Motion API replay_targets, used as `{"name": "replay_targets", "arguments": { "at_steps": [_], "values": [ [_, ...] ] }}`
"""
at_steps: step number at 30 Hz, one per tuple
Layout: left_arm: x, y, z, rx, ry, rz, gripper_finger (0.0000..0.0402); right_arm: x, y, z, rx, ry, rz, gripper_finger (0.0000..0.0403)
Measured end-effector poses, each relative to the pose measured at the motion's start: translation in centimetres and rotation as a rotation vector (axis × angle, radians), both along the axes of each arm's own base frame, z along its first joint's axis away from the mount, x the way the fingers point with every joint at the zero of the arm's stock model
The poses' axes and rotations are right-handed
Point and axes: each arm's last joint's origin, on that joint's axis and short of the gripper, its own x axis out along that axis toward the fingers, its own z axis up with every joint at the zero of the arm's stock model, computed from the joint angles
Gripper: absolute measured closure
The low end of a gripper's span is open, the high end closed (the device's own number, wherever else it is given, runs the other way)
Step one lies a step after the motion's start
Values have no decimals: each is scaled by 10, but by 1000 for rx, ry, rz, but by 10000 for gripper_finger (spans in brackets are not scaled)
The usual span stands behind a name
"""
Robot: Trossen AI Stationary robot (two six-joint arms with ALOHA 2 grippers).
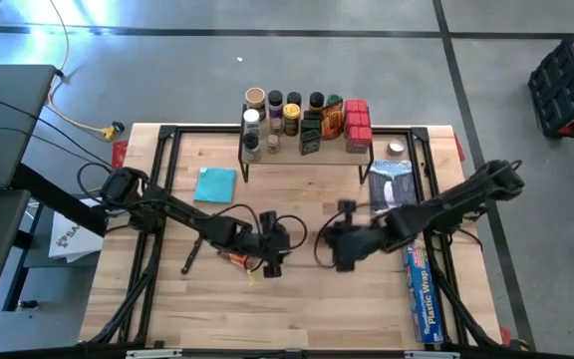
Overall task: Shelf spices
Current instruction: Put the orange seasoning bag on the shelf aligned with the other orange seasoning bag
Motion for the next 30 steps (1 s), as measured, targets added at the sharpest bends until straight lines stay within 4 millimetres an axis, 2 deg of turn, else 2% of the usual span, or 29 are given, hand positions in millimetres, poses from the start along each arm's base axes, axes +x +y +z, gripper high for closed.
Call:
{"name": "replay_targets", "arguments": {
  "at_steps": [5,9,15,18,22,30],
  "values": [
    [-6,-8,0,66,2,50,175,-18,-32,53,-73,-85,5,402],
    [-9,-16,1,97,-14,52,174,-20,-68,91,-134,-111,2,402],
    [-14,-28,1,142,-34,53,174,-20,-121,128,-179,-55,25,403],
    [-19,-35,6,159,-50,50,174,-23,-144,137,-210,-32,36,403],
    [-28,-42,23,181,-107,49,174,-27,-169,134,-185,-2,99,403],
    [-58,-50,77,219,-257,30,174,-22,-209,118,-192,77,111,403]
  ]
}}
